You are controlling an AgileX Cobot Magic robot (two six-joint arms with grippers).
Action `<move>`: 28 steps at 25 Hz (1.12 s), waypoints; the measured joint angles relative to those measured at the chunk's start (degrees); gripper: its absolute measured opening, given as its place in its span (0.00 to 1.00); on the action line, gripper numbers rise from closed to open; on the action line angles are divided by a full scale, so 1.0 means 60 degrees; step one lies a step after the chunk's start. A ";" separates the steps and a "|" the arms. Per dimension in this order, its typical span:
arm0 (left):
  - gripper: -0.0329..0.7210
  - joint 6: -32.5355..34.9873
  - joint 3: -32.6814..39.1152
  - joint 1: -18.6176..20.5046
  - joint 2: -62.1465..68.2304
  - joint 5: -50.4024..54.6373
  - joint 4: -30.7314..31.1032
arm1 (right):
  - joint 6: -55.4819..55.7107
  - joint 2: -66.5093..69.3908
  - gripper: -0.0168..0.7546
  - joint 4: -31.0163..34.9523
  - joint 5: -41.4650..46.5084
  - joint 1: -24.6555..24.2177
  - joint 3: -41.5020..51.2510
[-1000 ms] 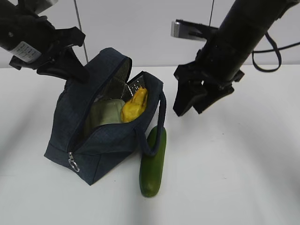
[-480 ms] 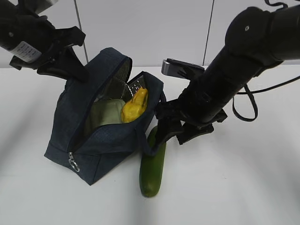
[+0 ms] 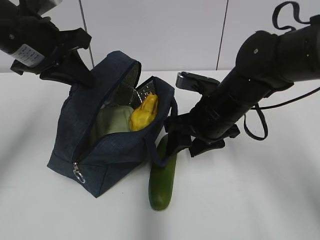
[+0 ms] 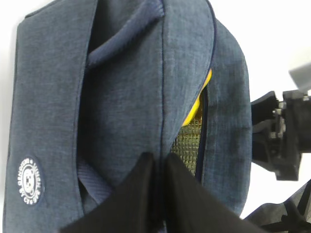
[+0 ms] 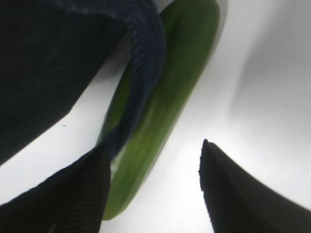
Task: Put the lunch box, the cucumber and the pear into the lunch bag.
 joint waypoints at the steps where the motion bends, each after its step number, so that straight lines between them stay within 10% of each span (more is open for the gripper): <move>1: 0.05 0.0000 0.0000 0.0000 0.0000 0.0000 0.0000 | 0.0068 0.0078 0.61 -0.0117 -0.0054 0.0000 0.0000; 28: 0.05 0.0000 0.0000 0.0000 0.0000 0.0007 -0.0011 | 0.0506 0.0951 0.61 -0.0553 -0.1698 0.0000 0.0046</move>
